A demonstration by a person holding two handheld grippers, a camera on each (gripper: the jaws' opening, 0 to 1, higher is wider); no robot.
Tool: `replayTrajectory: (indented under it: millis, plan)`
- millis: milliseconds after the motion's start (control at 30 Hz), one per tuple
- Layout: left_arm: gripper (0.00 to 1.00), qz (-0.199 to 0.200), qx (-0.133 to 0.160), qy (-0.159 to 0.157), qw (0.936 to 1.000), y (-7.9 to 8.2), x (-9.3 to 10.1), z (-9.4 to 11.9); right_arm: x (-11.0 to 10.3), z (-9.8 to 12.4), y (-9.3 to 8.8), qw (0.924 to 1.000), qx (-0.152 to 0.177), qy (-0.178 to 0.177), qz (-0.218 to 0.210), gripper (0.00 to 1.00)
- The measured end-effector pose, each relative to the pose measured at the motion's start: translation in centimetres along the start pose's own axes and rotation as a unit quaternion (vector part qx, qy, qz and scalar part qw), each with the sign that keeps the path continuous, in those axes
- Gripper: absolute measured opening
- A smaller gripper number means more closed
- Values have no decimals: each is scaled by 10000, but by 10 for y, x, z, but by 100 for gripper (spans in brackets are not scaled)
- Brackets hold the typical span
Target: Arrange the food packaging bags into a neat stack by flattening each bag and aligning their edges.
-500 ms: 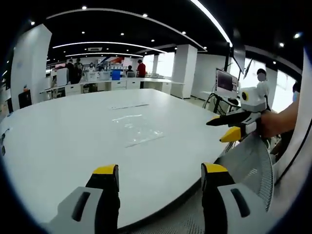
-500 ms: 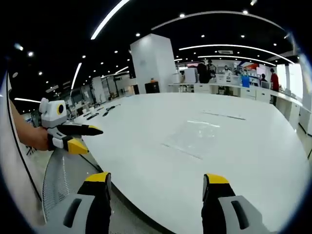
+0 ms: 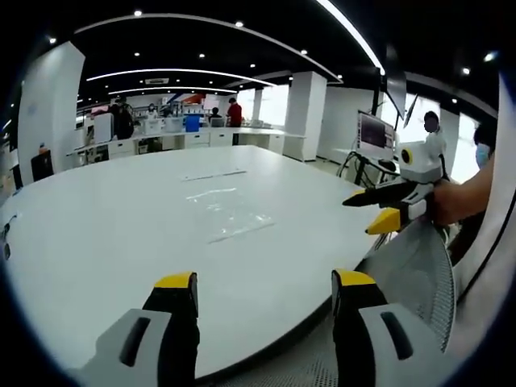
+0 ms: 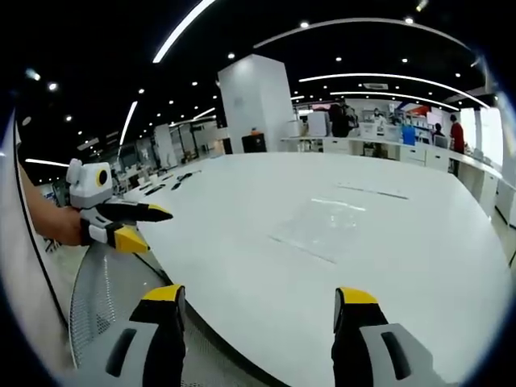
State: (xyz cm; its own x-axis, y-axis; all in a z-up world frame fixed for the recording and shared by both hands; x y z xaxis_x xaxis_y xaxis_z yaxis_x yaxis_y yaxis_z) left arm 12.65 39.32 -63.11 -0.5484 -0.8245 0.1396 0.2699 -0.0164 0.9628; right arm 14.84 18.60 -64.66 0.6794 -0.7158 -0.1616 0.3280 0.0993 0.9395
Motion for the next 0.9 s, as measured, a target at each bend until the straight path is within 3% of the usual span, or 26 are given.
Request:
replayTrajectory:
  millis: [900]
  plan:
    - [66,72,110,29,9999,3,-6,0,0,-2,0,10000,-18,19,20,74]
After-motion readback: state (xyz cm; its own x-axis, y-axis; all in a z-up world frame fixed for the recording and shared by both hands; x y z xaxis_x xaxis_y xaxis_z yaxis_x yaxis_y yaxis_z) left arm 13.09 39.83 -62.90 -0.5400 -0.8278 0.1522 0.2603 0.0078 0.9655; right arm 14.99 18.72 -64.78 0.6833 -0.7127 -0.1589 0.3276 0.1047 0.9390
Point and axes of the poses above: the point that each gripper's makers call its tool centre point, and the gripper's own axes: z roughly backward along the fingers, x roughly to its right, y roughly out of its top, the point moved 3 cm from there along z, roughly backward along the fingers, and after that the axes turned 10 degrees about x, right-handed, at the moved point
